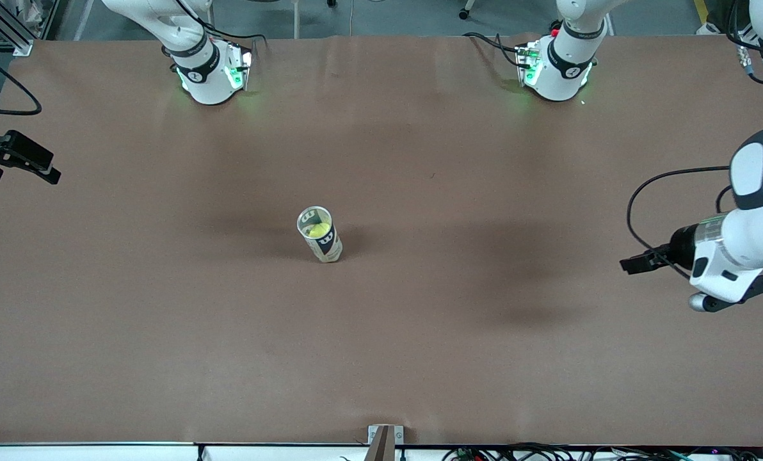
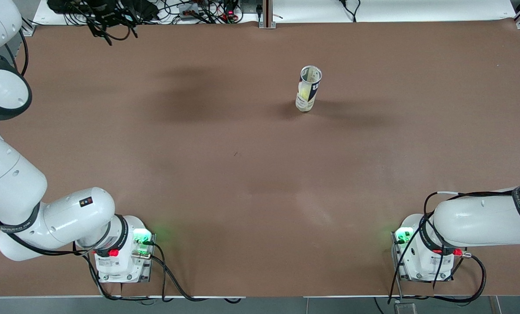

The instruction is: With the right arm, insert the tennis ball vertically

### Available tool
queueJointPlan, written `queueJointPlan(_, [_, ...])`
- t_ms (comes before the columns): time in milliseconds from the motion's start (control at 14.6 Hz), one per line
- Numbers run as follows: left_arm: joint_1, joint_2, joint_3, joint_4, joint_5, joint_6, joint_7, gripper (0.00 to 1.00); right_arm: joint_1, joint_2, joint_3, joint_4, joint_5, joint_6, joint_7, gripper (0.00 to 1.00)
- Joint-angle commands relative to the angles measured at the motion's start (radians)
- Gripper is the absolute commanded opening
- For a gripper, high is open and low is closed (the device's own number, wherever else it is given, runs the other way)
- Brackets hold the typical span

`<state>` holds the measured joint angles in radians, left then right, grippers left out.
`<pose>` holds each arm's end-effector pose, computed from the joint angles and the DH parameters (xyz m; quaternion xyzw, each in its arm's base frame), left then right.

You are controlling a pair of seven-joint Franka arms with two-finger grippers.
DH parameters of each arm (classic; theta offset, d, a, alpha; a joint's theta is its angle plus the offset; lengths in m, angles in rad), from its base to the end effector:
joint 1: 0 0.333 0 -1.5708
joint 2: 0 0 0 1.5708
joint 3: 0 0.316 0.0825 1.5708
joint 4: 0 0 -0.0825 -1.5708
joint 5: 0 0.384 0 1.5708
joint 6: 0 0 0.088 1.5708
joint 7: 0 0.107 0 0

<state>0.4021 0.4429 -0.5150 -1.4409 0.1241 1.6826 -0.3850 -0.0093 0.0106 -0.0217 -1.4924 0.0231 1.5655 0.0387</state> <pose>0.6614 -0.0091 0.4505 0.9869 0.1368 -0.0813 0.0274 0.5577 -0.0147 0.6552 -0.9989 0.0344 -0.0312 0.0116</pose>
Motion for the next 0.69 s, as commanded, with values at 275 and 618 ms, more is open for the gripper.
queueJointPlan(275, [-0.138, -0.148, 0.208, 0.016, -0.084, -0.101, 0.331, 1.0, -0.006, -0.008, 0.005, 0.0, 0.003, -0.004, 0.007, 1.0])
queueJointPlan(618, [-0.233, -0.216, 0.268, 0.017, -0.072, -0.145, 0.311, 1.0, -0.006, -0.008, 0.005, 0.0, 0.001, -0.004, 0.006, 1.0])
